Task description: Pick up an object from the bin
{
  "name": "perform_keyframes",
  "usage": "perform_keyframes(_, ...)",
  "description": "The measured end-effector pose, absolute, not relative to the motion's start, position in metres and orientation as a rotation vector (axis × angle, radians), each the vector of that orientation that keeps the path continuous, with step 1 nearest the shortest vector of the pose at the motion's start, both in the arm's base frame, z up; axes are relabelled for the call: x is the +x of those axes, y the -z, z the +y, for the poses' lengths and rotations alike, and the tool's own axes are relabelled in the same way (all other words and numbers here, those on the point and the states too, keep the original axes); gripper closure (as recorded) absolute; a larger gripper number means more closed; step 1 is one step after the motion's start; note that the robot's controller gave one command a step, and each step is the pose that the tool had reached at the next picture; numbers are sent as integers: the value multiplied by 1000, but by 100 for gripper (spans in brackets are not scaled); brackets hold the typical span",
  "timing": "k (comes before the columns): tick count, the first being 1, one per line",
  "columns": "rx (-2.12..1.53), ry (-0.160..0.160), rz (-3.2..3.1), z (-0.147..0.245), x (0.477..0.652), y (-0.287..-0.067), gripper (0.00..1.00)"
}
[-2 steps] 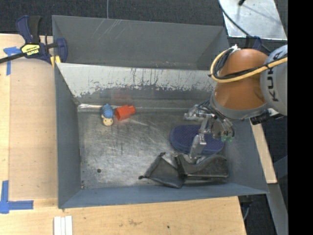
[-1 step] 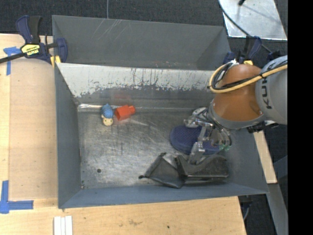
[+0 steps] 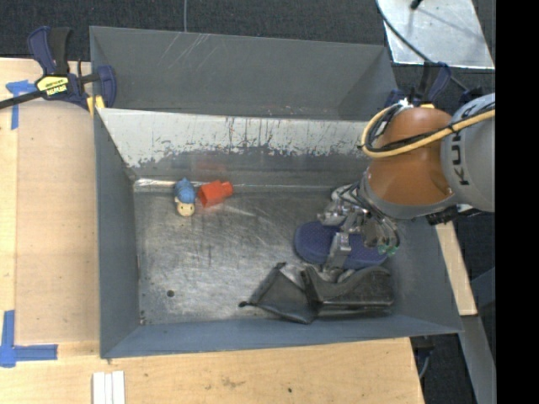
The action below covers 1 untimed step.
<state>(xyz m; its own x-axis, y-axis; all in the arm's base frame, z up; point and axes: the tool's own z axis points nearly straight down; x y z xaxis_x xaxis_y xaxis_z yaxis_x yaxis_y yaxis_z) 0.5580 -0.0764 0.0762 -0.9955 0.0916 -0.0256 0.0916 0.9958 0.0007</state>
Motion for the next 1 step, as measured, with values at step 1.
perform_keyframes(1, -381, 5, 3108, -84, 574, -224, 100)
